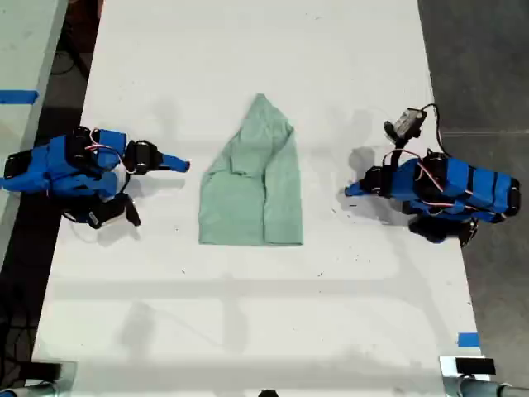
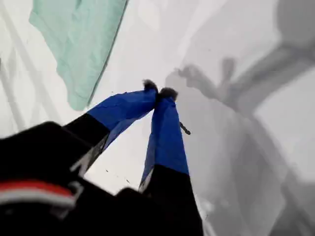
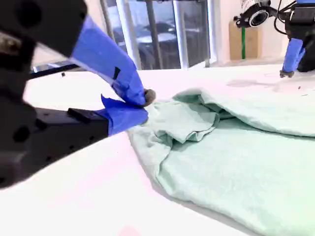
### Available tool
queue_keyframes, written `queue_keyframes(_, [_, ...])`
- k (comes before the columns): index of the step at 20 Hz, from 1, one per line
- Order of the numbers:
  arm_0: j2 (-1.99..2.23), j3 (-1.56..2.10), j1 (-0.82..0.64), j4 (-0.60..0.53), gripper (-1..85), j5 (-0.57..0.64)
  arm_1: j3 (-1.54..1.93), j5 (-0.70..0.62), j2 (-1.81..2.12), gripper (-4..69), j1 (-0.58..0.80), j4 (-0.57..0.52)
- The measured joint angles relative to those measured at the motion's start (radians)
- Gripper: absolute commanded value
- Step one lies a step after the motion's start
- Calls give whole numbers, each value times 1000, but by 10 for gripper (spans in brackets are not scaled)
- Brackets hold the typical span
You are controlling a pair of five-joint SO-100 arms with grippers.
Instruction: Fold t shirt
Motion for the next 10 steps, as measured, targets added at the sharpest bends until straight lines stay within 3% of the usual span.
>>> queue_keyframes(4, [0, 0, 0, 29, -2, -55, -11, 66, 6, -15, 3, 120])
queue_keyframes(10, [-212, -133, 3, -8, 5, -98, -12, 92, 8, -15, 3, 120])
